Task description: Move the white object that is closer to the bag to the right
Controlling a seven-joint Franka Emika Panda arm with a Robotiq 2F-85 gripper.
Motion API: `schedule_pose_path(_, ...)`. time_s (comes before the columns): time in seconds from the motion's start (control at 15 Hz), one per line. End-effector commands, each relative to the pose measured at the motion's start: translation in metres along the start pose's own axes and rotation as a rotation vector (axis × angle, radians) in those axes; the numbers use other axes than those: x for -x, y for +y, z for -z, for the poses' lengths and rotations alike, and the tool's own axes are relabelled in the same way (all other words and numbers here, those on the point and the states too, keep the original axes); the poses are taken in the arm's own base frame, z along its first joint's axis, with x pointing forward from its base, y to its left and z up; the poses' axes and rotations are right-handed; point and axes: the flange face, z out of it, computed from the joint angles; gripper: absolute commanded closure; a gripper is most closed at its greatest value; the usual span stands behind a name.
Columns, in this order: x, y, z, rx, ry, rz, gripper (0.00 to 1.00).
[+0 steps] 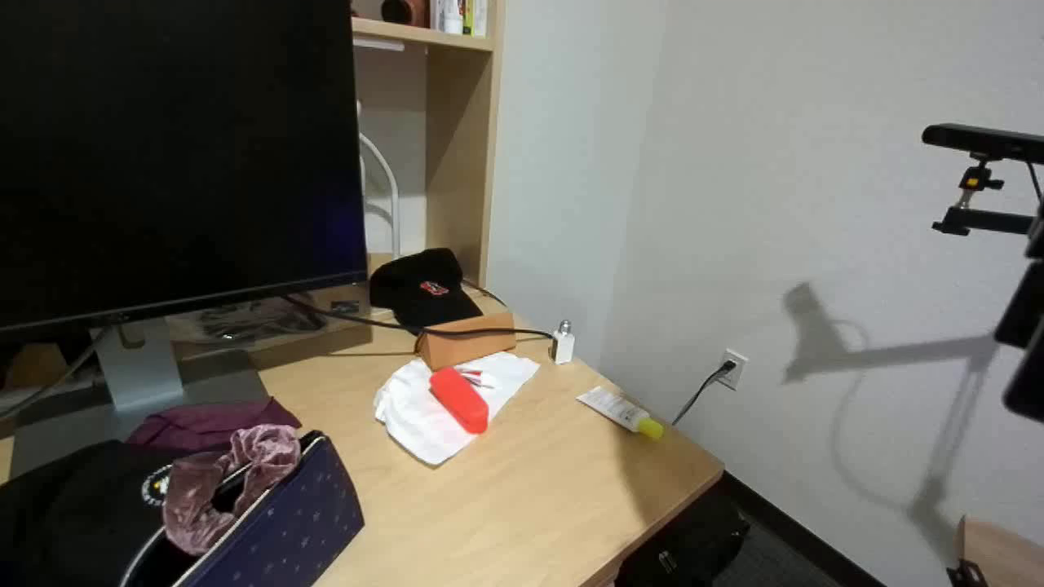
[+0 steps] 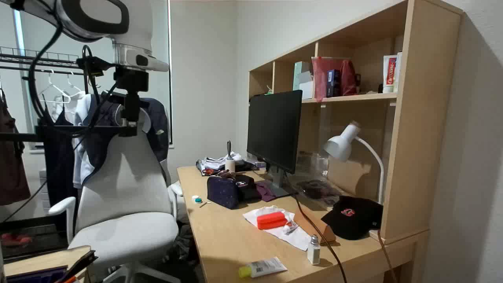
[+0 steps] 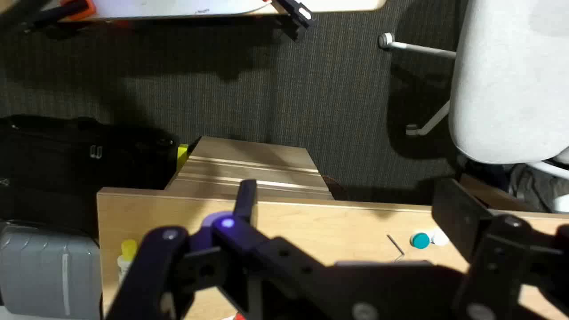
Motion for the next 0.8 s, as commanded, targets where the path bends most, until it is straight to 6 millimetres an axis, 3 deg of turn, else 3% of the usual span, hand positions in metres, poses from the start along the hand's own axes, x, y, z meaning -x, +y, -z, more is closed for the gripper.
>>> schedule_pose_path(0.0,0.000,0.000,0.001,0.000,-0.001,0.000,0.00)
schedule_pose_path(0.27,-0.041,-0.020,-0.021,0.016,-0.007,0.133,0.00)
schedule_pose_path(0.73,-0.111,-0.089,-0.106,0.063,-0.119,0.414,0.00)
